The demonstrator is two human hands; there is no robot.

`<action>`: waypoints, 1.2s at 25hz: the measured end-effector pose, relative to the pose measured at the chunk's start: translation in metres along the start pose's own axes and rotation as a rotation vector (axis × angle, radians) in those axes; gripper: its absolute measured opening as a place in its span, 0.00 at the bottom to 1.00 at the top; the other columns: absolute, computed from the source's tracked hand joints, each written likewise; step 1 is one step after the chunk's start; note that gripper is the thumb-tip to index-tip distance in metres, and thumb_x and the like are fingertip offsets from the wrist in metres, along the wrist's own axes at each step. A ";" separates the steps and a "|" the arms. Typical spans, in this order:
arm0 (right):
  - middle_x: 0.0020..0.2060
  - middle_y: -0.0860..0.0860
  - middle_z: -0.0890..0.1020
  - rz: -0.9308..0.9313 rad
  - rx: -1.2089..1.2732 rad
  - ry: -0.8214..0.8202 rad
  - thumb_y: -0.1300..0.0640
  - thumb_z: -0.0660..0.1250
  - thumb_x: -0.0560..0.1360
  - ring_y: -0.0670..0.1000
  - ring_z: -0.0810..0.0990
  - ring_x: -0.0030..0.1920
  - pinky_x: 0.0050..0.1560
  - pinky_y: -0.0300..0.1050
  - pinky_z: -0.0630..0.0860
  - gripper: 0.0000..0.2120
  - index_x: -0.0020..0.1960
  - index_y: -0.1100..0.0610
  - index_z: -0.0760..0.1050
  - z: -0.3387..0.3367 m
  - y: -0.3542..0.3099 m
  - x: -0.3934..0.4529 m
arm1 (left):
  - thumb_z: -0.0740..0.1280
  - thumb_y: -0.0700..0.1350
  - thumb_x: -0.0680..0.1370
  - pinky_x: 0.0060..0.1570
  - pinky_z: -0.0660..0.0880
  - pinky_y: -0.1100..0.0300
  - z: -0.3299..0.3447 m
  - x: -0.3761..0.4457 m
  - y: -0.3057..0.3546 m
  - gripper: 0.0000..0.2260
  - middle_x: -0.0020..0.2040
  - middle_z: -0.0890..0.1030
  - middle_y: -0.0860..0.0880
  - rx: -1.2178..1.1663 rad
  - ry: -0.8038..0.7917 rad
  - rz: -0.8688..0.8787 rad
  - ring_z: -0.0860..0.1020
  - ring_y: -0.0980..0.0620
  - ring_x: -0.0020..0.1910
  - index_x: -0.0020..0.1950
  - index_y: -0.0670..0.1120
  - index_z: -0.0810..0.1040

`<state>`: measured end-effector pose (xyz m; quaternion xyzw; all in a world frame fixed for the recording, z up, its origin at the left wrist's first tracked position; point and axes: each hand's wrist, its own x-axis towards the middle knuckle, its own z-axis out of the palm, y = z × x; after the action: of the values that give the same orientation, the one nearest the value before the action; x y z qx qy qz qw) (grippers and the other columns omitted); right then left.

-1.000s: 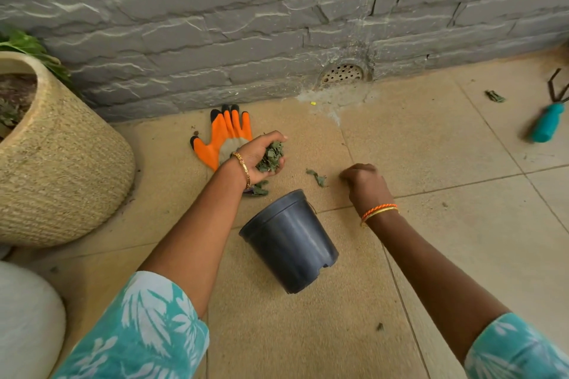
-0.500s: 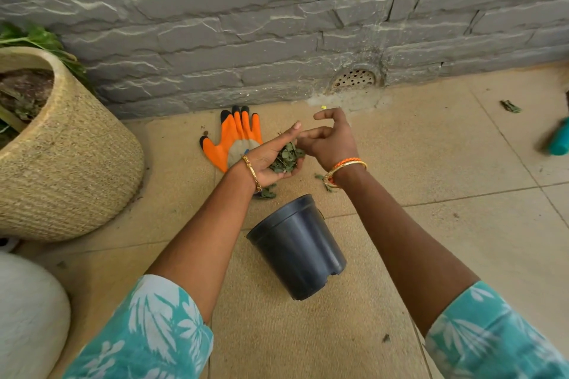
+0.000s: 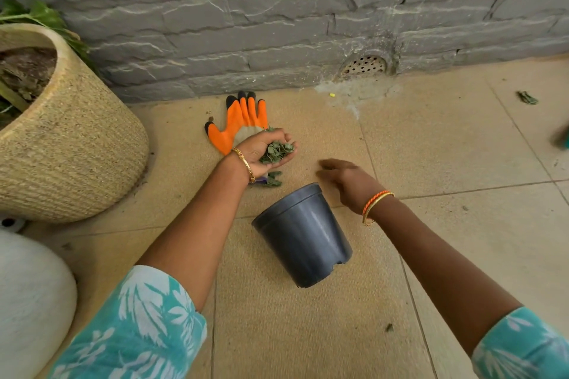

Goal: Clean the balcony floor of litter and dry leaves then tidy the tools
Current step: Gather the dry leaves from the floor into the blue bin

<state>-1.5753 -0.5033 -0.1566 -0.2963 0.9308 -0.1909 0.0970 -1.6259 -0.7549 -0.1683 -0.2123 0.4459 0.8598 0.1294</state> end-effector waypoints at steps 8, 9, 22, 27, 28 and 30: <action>0.43 0.58 0.84 0.299 0.341 0.297 0.73 0.66 0.71 0.53 0.81 0.44 0.48 0.41 0.76 0.10 0.44 0.64 0.83 -0.018 -0.020 0.006 | 0.66 0.33 0.75 0.25 0.70 0.68 0.045 -0.086 0.024 0.09 0.44 0.77 0.48 0.271 -0.059 -0.177 0.74 0.56 0.29 0.51 0.45 0.76; 0.42 0.56 0.84 0.365 0.486 0.304 0.72 0.67 0.71 0.50 0.81 0.42 0.49 0.39 0.76 0.08 0.44 0.64 0.83 -0.030 -0.028 0.009 | 0.66 0.33 0.75 0.24 0.69 0.68 0.046 -0.089 0.025 0.12 0.48 0.77 0.49 0.274 -0.049 -0.155 0.74 0.57 0.29 0.57 0.44 0.76; 0.37 0.57 0.80 0.575 0.994 0.140 0.65 0.66 0.73 0.53 0.79 0.37 0.43 0.49 0.81 0.05 0.40 0.58 0.75 -0.068 -0.118 0.110 | 0.65 0.42 0.78 0.21 0.70 0.70 0.004 -0.111 0.054 0.07 0.29 0.75 0.50 -0.018 0.272 -0.084 0.74 0.59 0.24 0.40 0.44 0.72; 0.68 0.63 0.68 0.568 0.585 0.086 0.49 0.55 0.79 0.61 0.67 0.68 0.68 0.50 0.61 0.27 0.69 0.69 0.63 -0.039 -0.167 0.118 | 0.63 0.41 0.78 0.19 0.69 0.70 -0.032 -0.131 0.043 0.09 0.27 0.74 0.50 -0.074 0.402 -0.094 0.72 0.58 0.21 0.38 0.45 0.71; 0.71 0.63 0.63 0.536 0.602 0.059 0.53 0.53 0.80 0.61 0.62 0.72 0.72 0.49 0.56 0.26 0.72 0.69 0.57 -0.041 -0.181 0.121 | 0.63 0.41 0.78 0.20 0.69 0.70 -0.037 -0.135 0.044 0.09 0.26 0.75 0.50 -0.039 0.415 -0.096 0.72 0.58 0.20 0.38 0.45 0.71; 0.73 0.58 0.61 0.492 0.683 -0.007 0.51 0.62 0.77 0.57 0.61 0.73 0.73 0.47 0.58 0.33 0.74 0.65 0.55 -0.036 -0.191 0.132 | 0.64 0.41 0.78 0.20 0.68 0.70 -0.048 -0.141 0.046 0.08 0.28 0.74 0.50 -0.019 0.440 -0.112 0.72 0.57 0.20 0.39 0.45 0.72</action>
<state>-1.5942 -0.7140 -0.0539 -0.0165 0.8567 -0.4586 0.2354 -1.5095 -0.8249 -0.0924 -0.4205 0.4429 0.7884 0.0743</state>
